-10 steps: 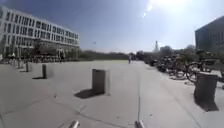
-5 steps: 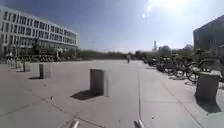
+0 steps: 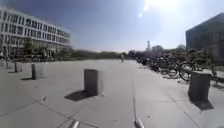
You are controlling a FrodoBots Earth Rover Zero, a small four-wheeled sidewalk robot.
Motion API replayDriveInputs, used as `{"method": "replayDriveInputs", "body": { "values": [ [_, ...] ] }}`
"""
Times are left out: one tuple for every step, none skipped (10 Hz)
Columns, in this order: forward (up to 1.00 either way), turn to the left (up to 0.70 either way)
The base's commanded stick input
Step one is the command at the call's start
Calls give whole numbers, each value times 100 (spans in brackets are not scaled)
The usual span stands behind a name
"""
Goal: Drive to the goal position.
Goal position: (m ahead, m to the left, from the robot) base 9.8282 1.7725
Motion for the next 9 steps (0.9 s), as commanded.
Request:
{"method": "replayDriveInputs", "body": {
  "values": [
    [0,0],
    [0,0],
    [0,0],
    [0,0],
    [0,0],
    [0,0],
    [13,0],
    [70,0],
    [70,0]
  ]
}}
